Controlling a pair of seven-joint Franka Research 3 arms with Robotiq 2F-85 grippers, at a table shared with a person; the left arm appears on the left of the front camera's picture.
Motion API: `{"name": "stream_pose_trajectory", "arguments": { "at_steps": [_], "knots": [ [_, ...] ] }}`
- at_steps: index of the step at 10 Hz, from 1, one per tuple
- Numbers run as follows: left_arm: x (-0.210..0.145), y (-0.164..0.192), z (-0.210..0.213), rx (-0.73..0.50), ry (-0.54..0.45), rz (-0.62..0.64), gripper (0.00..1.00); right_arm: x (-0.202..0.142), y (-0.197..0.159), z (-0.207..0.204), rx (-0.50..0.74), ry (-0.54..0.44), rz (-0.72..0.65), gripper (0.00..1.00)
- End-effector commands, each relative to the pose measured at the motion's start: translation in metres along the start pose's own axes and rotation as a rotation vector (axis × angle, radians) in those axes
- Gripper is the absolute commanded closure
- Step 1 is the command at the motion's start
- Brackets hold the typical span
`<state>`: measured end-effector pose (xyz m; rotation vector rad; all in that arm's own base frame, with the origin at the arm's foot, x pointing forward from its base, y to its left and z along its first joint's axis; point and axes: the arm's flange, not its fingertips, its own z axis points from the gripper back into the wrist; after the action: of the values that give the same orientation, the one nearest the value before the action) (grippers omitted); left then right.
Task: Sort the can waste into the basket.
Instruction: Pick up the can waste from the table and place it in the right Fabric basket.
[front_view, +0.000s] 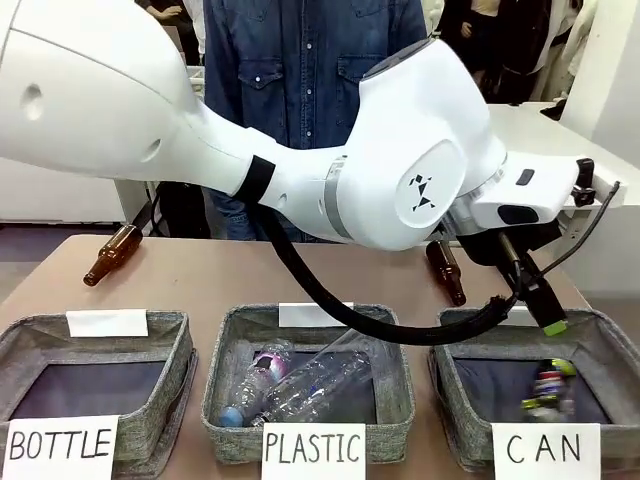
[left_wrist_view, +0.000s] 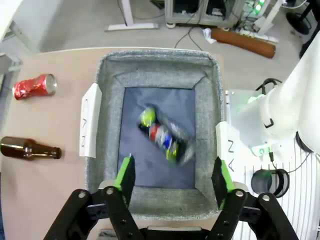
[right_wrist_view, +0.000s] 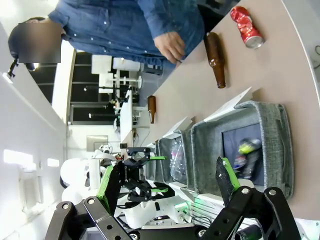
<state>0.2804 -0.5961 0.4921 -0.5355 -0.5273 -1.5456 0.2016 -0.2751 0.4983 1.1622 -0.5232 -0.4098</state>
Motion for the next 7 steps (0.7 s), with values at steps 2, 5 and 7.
{"name": "stream_pose_trajectory", "arguments": {
  "at_steps": [2, 5, 7],
  "knots": [
    [0.004, 0.0, 0.003, 0.002, 0.006, 0.019, 0.0, 0.0, 0.001, -0.001, 0.008, -0.021, 0.0, 0.0],
    [-0.016, -0.011, 0.049, -0.065, 0.16, 0.073, 0.0, 0.0, 0.001, -0.001, 0.008, -0.021, 0.0, 0.0],
    [-0.059, -0.005, 0.128, -0.068, 0.31, 0.161, 0.0, 0.0, 0.0, 0.0, 0.0, 0.0, 0.0, 0.0]
  ]
}}
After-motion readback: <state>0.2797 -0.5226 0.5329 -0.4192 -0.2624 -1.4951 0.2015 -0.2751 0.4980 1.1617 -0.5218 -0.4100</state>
